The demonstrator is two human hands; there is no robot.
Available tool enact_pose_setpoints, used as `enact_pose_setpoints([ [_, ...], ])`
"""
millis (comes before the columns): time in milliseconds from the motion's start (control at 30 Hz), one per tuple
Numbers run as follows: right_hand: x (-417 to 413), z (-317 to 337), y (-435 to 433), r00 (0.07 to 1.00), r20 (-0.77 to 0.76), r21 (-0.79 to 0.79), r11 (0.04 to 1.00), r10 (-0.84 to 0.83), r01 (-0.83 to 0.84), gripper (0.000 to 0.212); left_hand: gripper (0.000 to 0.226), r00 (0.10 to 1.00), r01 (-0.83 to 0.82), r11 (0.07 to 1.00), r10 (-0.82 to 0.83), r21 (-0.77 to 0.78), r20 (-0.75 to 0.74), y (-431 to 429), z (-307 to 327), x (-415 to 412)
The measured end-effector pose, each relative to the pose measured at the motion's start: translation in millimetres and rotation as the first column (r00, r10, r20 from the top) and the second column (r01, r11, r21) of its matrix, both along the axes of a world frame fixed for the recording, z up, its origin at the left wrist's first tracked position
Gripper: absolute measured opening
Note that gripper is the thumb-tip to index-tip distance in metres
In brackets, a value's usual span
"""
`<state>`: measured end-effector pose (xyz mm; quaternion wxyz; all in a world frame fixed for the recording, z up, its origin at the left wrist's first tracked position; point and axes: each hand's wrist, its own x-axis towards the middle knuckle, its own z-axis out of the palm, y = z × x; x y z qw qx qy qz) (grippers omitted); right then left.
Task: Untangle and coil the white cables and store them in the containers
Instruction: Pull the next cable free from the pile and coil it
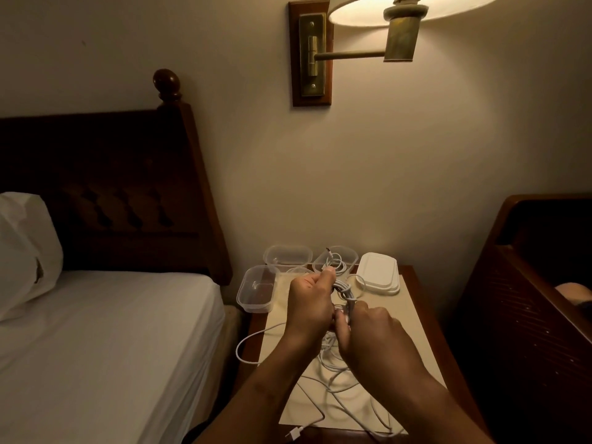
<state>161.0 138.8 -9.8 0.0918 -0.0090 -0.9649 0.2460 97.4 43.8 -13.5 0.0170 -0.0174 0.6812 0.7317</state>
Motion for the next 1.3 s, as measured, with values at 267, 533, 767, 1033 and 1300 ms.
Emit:
enact_pose_setpoints([
  [267, -12, -1, 1, 0.995, 0.088, -0.302, 0.953, 0.049, -0.020, 0.033, 0.050, 0.992, -0.091, 0.993, 0.084, -0.070, -0.094, 1, -3, -8],
  [533, 2, -13, 10, 0.976, -0.102, -0.656, 0.725, 0.191, -0.210, 0.034, 0.038, 0.984, -0.018, 0.983, -0.014, 0.180, 0.178, -7, 6, -18],
  [767, -2, -14, 33, 0.967, -0.108, -0.405, 0.878, 0.232, -0.255, 0.021, 0.038, 0.959, 0.028, 0.971, -0.093, 0.238, 0.267, -17, 14, -10],
  [1033, -13, -27, 18, 0.957, -0.072, -0.440, 0.852, 0.282, -0.284, 0.064, 0.040, 0.935, 0.146, 0.965, -0.206, 0.216, 0.290, -15, 16, 3],
  [1300, -16, -29, 16, 0.882, -0.457, -0.361, 0.882, 0.115, -0.302, 0.045, 0.049, 0.930, 0.235, 0.945, -0.286, 0.225, 0.230, -8, 31, 11],
])
